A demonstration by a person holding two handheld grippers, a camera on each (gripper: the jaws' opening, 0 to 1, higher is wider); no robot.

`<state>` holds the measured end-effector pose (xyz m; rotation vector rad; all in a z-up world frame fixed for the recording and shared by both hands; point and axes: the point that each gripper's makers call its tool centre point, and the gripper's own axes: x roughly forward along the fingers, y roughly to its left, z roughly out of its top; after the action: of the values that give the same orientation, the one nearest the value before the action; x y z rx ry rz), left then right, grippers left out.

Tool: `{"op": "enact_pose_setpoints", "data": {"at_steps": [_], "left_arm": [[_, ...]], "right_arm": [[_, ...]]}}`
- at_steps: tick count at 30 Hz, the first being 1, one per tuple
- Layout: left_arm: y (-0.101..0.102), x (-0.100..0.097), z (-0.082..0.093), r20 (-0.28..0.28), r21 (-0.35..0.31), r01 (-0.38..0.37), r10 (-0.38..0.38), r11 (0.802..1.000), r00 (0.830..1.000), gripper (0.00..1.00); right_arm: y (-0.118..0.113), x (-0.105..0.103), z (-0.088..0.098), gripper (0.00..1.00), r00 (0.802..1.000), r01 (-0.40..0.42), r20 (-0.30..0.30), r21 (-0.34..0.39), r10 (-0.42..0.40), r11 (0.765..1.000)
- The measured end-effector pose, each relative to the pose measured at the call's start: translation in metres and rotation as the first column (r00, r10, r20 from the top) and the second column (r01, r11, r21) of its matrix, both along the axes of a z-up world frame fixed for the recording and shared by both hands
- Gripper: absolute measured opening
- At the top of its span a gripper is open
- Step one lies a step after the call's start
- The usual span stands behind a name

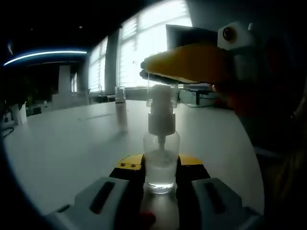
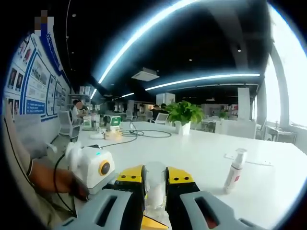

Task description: Clamp pump bottle remove cover press pump head put on cover

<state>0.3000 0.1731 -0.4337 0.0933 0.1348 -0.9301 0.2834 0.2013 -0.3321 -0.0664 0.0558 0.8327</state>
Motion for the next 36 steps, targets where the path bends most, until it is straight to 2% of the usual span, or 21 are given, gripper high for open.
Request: {"op": "enact_pose_setpoints", "data": {"at_steps": [18,36], "left_arm": [[0.001,-0.001,0.001,0.015,0.004,0.006,-0.006,1.000,1.000,0.16],[0.002,-0.002,0.002,0.019,0.003,0.004,-0.004,1.000,1.000,0.16]], "right_arm": [[0.000,0.001,0.017,0.12,0.999,-0.001,0.050,0.002,0.001,1.000],[-0.023,-0.001,0.040,0.12,0.994,0.040,0.100,0.040,-0.044,0.998]]}}
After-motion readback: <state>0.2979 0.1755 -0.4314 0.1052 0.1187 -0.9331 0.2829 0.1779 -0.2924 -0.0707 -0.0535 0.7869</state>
